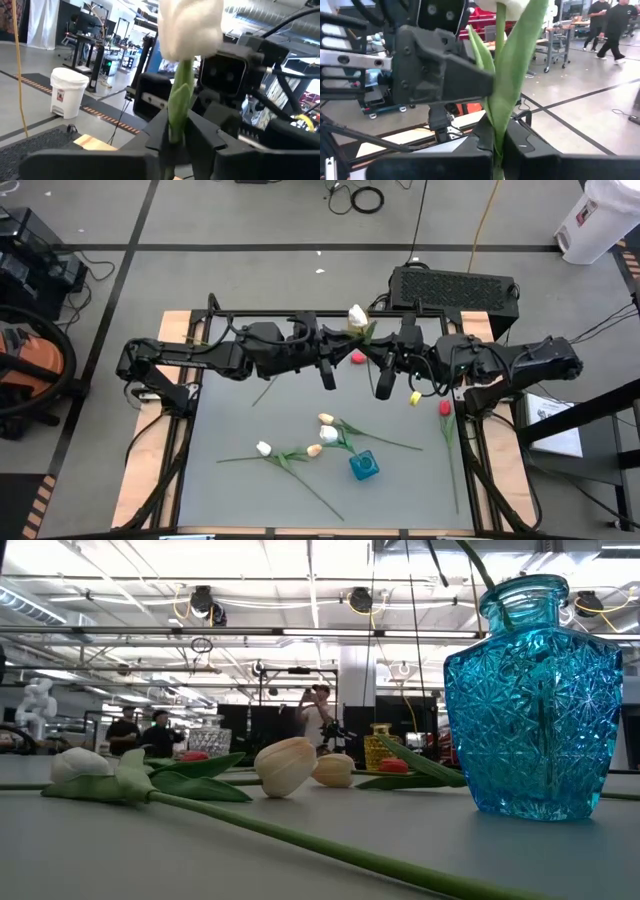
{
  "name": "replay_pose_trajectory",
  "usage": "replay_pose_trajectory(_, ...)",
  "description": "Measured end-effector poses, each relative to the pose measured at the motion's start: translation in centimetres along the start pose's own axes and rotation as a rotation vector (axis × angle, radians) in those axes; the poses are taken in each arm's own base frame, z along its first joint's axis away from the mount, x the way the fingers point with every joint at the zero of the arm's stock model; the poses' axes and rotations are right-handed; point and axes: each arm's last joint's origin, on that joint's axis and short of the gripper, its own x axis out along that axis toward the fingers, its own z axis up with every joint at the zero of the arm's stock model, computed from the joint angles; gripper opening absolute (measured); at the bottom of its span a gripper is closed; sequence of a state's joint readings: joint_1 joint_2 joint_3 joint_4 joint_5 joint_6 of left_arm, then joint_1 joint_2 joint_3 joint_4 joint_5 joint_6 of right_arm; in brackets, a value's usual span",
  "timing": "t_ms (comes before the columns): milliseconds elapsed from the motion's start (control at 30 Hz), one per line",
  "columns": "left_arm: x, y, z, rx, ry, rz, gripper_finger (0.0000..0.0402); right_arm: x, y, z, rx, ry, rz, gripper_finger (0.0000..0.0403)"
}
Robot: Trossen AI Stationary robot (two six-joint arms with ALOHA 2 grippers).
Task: Sort flowers into vase by color
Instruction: Put the top white tulip into the blue vase
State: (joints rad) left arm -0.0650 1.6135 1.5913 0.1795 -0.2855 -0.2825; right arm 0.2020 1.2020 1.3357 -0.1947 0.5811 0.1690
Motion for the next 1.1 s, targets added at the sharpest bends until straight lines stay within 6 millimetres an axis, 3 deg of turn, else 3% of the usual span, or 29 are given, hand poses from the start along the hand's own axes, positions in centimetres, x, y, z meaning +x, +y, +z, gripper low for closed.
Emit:
replay_pose_trajectory(233,-0.4,-0.1,-0.4,0.019,0.064,0.024,0.0085,-1.4,-1.0,1.0,-0.003,-0.042,-0.072,0.0000)
replay_pose_trajectory(500,-2.5,0.3,1.0,0.065,0.114,0.149,0.0086,-4.5,-2.8,2.5,0.009,-0.064,-0.087,0.0000)
replay_pose_trajectory(833,-7.4,0.9,3.1,0.186,0.221,0.391,0.0086,-9.8,-5.5,3.1,-0.005,-0.023,-0.049,0.0000)
replay_pose_trajectory(1100,-11.9,1.5,3.3,0.223,0.303,0.645,0.0086,-13.4,-8.1,3.1,0.017,-0.004,-0.049,0.0000)
